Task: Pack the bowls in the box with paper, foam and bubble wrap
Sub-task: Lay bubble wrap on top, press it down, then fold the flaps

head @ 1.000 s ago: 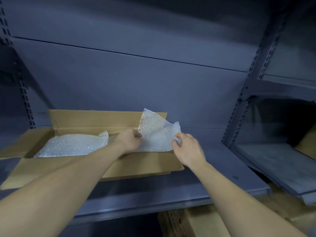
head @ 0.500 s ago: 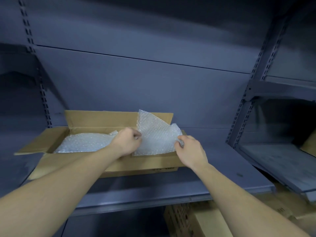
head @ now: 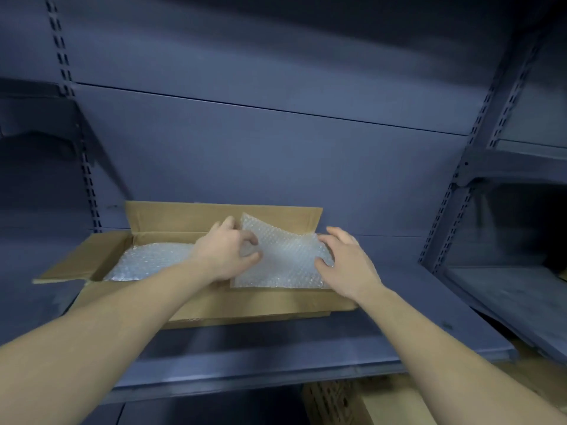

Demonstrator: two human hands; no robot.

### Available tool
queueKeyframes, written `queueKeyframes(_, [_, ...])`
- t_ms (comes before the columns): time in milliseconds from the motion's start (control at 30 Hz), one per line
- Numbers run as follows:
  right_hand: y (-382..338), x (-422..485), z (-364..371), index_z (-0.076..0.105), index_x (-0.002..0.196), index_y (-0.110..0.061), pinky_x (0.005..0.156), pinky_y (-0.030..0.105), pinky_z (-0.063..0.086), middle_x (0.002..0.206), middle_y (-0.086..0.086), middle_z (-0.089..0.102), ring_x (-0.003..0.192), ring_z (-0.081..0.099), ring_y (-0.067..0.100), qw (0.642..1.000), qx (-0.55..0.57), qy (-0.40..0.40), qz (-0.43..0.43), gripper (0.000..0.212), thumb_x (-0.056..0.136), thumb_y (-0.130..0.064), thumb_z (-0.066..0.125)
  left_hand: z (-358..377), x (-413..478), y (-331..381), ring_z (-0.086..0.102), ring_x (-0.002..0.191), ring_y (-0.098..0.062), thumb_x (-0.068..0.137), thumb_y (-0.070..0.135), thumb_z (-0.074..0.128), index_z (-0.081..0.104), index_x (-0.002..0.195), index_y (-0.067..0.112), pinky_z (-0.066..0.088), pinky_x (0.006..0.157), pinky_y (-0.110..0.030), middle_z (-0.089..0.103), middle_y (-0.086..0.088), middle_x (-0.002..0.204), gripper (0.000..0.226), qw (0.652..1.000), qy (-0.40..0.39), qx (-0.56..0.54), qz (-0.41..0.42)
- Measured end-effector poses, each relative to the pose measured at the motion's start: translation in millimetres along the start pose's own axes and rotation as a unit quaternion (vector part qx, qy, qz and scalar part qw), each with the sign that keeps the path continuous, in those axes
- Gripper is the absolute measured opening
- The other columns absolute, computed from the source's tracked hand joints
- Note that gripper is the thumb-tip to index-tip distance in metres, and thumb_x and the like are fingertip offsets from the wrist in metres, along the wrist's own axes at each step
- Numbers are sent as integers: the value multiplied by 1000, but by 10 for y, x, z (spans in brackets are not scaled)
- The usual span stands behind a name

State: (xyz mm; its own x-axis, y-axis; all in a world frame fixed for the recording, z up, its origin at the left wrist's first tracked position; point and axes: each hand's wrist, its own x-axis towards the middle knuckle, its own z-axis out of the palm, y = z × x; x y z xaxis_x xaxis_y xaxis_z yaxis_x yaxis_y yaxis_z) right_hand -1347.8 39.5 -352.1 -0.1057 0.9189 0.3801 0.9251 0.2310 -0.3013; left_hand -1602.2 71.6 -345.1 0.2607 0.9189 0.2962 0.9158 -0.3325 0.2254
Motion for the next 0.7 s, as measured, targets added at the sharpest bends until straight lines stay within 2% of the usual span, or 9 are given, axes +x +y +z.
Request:
queueKeyframes(33, [-10, 68, -18, 43, 146, -23, 116, 31, 26, 160, -10, 23, 148, 18, 10, 999, 15, -23, -36, 54, 95, -38, 55, -29, 48, -3, 41, 128, -16, 81, 70, 50, 58, 127, 39, 41, 106, -38, 45, 6, 131, 57, 999, -6, -14, 46])
queueKeyframes(100, [-32, 206, -50, 40, 148, -27, 119, 31, 23, 160, -12, 22, 148, 20, 9, 991, 28, -102, -87, 64, 91, -48, 60, -57, 127, 3, 31, 140, -10, 69, 87, 44, 47, 141, 36, 28, 117, -33, 38, 12, 149, 88, 987, -90, -48, 127])
queueKeyframes(167, [-44, 330, -98, 35, 150, -31, 120, 32, 21, 160, -13, 22, 147, 20, 8, 974, 28, -206, -90, 75, 86, -57, 63, -10, 214, 11, 20, 147, -6, 60, 94, 40, 32, 150, 35, 18, 122, -33, 25, 15, 159, 108, 972, -174, -50, 152])
queueKeyframes(200, [-40, 382, -108, 32, 151, -33, 120, 32, 21, 160, -14, 21, 147, 19, 7, 964, 22, -252, -87, 79, 85, -61, 64, 27, 253, 1, 17, 148, -7, 60, 94, 41, 26, 152, 36, 17, 122, -35, 21, 15, 161, 110, 967, -201, -45, 149])
queueKeyframes(333, [-9, 481, -16, 20, 154, -37, 120, 33, 22, 162, -14, 17, 148, 20, 11, 939, -18, -333, -82, 90, 81, -70, 61, 152, 325, -66, 11, 150, -12, 66, 90, 35, 13, 153, 44, 15, 122, -41, 10, 14, 164, 101, 958, -259, -12, 124])
queueKeyframes(467, [52, 488, 57, 14, 155, -38, 118, 27, 18, 163, -15, 11, 149, 16, 10, 933, 6, -357, -52, 89, 83, -70, 55, 220, 359, -140, 10, 151, -14, 70, 89, 28, 13, 152, 48, 13, 122, -40, 7, 14, 164, 94, 959, -269, -21, 92])
queueKeyframes(567, [64, 536, 113, 12, 156, -37, 121, 29, 12, 164, -14, 7, 150, 10, 9, 933, -14, -356, -51, 83, 87, -73, 41, 259, 420, -185, 7, 151, -14, 73, 88, 24, 13, 152, 48, 12, 123, -42, 3, 15, 164, 90, 956, -282, -2, 83])
queueKeyframes(700, [69, 627, 225, 14, 157, -35, 121, 29, 10, 165, -13, 6, 151, 8, 10, 933, -35, -356, -50, 81, 89, -76, 30, 359, 513, -259, 9, 151, -16, 97, 62, 28, 9, 154, 42, 16, 121, -41, 3, 9, 165, 64, 949, -289, 67, 109])
